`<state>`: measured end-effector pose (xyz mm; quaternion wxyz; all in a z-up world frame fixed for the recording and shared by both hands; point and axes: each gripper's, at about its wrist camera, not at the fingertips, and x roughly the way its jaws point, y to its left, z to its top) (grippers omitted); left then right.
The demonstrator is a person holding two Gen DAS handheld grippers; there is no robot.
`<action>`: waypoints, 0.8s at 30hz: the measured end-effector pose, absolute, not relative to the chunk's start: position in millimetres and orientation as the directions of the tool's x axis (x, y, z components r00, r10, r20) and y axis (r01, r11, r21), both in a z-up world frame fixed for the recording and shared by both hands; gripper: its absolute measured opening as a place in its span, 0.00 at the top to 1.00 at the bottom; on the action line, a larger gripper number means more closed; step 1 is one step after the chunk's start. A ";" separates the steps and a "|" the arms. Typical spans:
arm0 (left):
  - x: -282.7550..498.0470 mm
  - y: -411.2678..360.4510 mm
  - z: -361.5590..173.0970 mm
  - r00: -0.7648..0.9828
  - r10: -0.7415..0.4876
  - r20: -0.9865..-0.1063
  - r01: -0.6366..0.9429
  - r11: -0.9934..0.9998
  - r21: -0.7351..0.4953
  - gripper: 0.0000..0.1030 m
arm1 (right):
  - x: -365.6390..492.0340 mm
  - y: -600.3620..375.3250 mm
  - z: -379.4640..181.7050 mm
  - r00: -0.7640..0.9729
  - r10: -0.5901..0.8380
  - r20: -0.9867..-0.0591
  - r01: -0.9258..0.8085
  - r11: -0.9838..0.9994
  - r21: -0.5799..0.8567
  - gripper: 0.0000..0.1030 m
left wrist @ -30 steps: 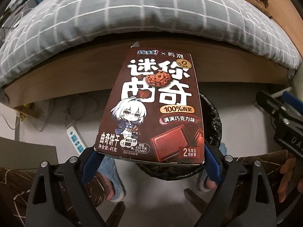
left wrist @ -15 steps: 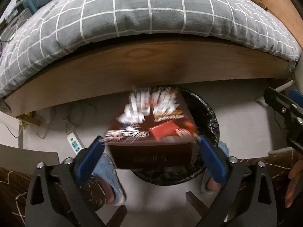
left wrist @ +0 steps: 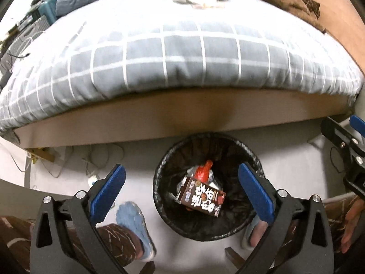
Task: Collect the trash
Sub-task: 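Open the right tool to drop the red bag while the left tool releases the chocolate box into the bin, then raise both empty tools and move back toward the bed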
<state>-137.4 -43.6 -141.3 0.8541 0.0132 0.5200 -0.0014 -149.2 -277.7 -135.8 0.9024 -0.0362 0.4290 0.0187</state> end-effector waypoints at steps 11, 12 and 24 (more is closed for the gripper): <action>-107.3 -30.3 -97.2 0.538 0.005 -0.843 0.012 1.000 0.013 0.06 | -120.7 -281.0 -99.2 0.694 -0.008 -0.720 -0.045 0.998 -0.054 0.07; -103.7 -29.6 -95.0 0.540 0.002 -0.842 0.013 1.000 0.010 0.06 | -116.1 -281.1 -96.2 0.699 -0.008 -0.715 -0.044 0.998 -0.054 0.07; -35.8 -9.3 -65.7 0.605 0.015 -0.796 -0.015 1.000 0.008 0.06 | -57.5 -273.3 -72.2 0.750 0.008 -0.662 -0.056 0.997 -0.052 0.07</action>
